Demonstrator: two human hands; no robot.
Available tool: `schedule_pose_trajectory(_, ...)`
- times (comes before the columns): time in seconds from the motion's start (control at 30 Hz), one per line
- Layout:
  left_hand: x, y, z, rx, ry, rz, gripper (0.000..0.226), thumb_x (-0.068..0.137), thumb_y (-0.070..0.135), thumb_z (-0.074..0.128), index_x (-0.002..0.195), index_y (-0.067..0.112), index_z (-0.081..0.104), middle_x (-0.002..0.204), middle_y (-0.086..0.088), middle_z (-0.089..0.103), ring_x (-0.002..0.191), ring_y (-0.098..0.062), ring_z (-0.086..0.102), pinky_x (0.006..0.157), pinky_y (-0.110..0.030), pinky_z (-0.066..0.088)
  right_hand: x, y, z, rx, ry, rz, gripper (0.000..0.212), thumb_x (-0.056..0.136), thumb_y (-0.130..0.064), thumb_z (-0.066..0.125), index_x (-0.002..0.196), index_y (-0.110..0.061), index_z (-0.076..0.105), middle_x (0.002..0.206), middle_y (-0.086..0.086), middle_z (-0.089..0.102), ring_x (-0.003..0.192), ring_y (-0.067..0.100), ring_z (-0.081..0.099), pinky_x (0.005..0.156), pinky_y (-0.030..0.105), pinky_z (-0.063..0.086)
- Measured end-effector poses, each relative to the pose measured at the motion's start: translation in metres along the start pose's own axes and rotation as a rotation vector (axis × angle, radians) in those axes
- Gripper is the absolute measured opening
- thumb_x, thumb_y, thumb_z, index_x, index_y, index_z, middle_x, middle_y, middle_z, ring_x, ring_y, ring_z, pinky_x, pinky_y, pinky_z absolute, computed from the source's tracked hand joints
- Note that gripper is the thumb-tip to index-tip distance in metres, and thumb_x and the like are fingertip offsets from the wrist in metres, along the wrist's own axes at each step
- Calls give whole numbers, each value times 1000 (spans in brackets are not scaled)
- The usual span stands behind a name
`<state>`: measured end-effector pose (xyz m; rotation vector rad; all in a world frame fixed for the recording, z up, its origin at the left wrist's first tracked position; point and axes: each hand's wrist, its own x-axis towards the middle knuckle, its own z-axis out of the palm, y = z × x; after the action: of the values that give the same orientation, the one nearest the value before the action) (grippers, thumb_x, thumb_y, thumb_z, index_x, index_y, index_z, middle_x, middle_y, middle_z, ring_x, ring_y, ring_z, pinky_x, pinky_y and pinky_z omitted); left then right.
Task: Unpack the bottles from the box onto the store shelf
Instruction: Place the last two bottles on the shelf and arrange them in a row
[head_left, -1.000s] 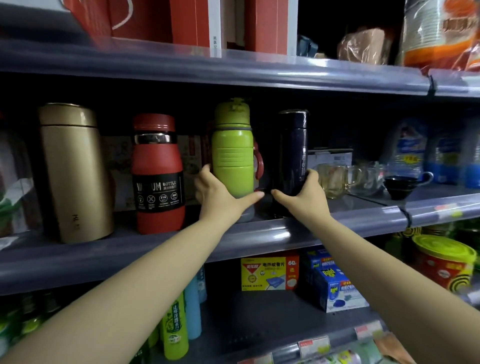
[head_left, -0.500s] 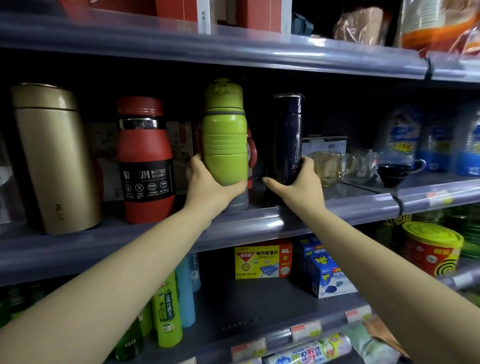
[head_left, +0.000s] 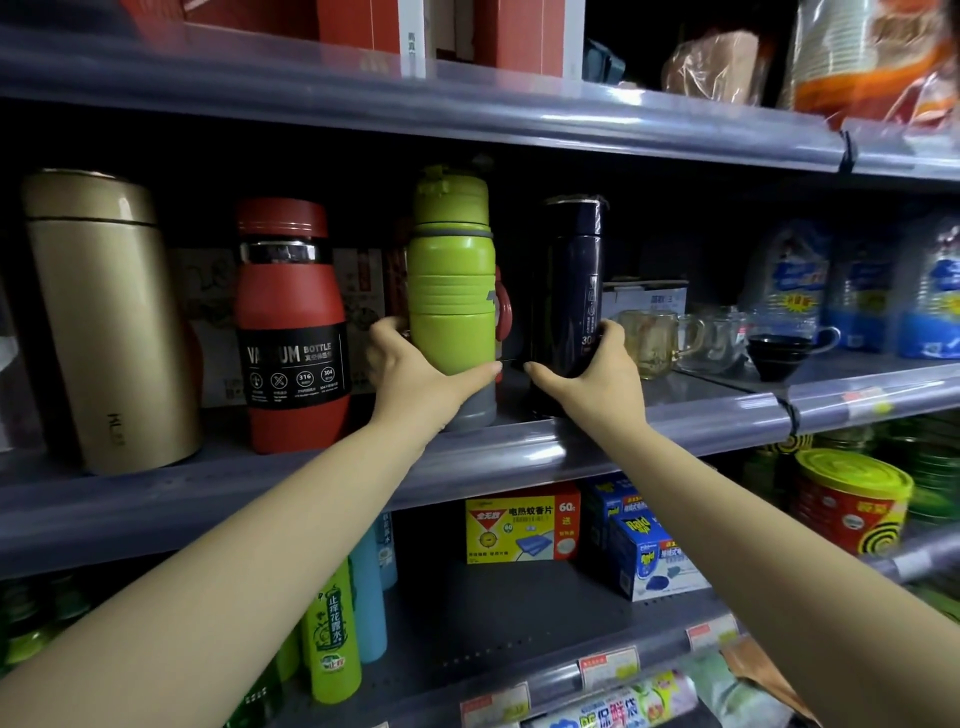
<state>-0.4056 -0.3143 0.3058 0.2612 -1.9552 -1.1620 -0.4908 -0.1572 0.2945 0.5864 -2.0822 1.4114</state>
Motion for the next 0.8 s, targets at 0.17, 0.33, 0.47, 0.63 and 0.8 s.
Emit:
schedule_pose_trajectory(0.17,3,-4,-3,-109,-66,-44,85,68,28,81,131,17,26,131,-5,40,113,-19,46,87,-31,40,0,0,0,-2,1,-5,77,71,-36,81,129,-11,37,121,3,59,95,9,50,79,24,43)
schedule_pose_trajectory(0.33,4,-4,-2,-142,-86,-67,86,65,41,81,131,20,29,131,-1,40,117,-16,44,89,-30,38,0,1,1,-14,4,-8,77,71,-37,81,129,-11,37,122,4,58,97,11,51,80,24,44)
schedule_pose_trajectory(0.47,2,1,2,29,0,-35,116,54,51,86,139,20,14,140,-5,23,128,-20,28,94,-29,29,1,2,1,-18,9,-8,78,71,-37,80,130,-11,36,123,4,58,101,13,54,80,24,43)
schedule_pose_trajectory(0.63,1,0,2,25,18,-1,98,62,39,85,133,15,22,135,-6,28,120,-20,36,88,-26,31,1,2,2,-21,10,-1,78,71,-39,80,129,-12,36,123,4,58,105,18,57,81,26,45)
schedule_pose_trajectory(0.8,-2,1,-1,-17,-26,17,93,69,30,80,138,10,22,137,-7,32,105,-13,38,86,-23,32,0,2,1,-13,6,-6,77,70,-39,81,127,-12,37,122,4,58,98,13,54,80,26,45)
